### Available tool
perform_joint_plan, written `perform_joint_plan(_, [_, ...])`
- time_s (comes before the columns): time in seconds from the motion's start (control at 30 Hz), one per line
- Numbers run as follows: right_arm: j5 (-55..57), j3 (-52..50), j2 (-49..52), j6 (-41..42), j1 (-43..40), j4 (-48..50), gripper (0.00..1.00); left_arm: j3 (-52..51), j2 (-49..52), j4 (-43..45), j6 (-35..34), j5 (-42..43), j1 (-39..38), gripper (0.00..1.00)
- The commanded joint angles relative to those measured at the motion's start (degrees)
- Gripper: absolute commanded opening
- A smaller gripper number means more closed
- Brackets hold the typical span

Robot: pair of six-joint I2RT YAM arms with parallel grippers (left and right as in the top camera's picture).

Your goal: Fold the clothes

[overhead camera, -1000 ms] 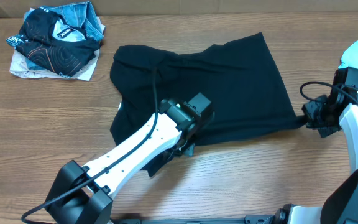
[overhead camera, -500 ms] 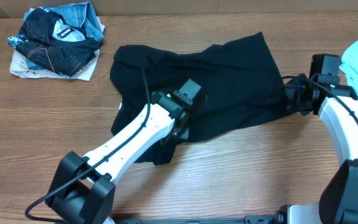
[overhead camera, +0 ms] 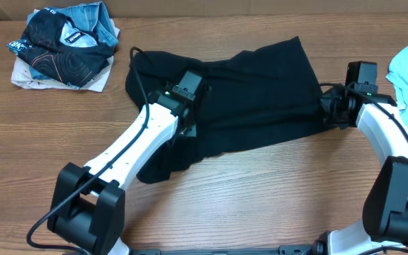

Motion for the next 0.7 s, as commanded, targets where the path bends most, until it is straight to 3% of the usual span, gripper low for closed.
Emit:
perform_joint_plan(0.0, [1.9, 1.4, 0.9, 0.0, 0.0, 1.7, 0.04, 0.7, 2.1, 1.2, 2.1, -1.5, 0.7, 0.23])
perform_joint_plan(0.03, [1.9, 1.4, 1.1, 0.0, 0.0, 2.2, 0.04, 0.7, 2.6, 1.9, 2.6, -1.5, 0.7, 0.28])
perform_joint_plan(0.13, [1.8, 1.4, 2.5, 0.0, 0.0, 4.5, 0.06, 0.7, 3.7, 4.2, 3.0, -1.5, 0.7, 0.28])
perform_joint_plan(0.17, [1.7, 1.4, 2.9, 0.0, 0.0, 5.1, 0.09, 0.7, 4.1, 5.0, 3.0, -1.5, 0.7, 0.28])
perform_joint_plan(0.2, [1.5, 1.4, 3.2, 0.0, 0.0, 5.5, 0.2, 0.7, 4.3, 5.9, 3.0, -1.5, 0.7, 0.29])
perform_joint_plan(0.3, [1.4, 1.5, 3.2, -1.9, 0.0, 6.3, 1.0, 0.8, 4.5, 6.4, 3.0, -1.5, 0.7, 0.33])
perform_joint_plan(0.37, [1.2, 2.7, 3.2, -5.5, 0.0, 5.7, 1.0, 1.4, 4.0, 5.0, 3.0, -1.5, 0.7, 0.46])
perform_joint_plan(0.43, [1.3, 4.9, 2.9, -7.6, -0.3, 2.7, 1.0, 3.3, 3.5, 1.9, 3.0, -2.0, 0.7, 0.52])
perform_joint_plan(0.47, [1.3, 6.6, 2.6, -8.0, -0.5, 0.6, 1.0, 4.8, 3.0, -0.1, 3.0, -2.5, 0.7, 0.63])
perform_joint_plan(0.5, [1.3, 8.3, 2.2, -8.0, -0.8, -1.6, 1.0, 6.4, 2.6, -1.9, 3.0, -3.1, 0.7, 0.88])
perform_joint_plan(0.53, [1.3, 11.7, 1.5, -8.0, -1.3, -5.9, 1.0, 9.3, 2.0, -4.9, 3.0, -3.9, 0.7, 1.0])
perform_joint_plan(0.67, [0.5, 19.9, 0.2, -11.8, -1.7, -17.0, 1.0, 17.6, 0.8, -12.8, 1.8, -4.1, 0.7, 1.0])
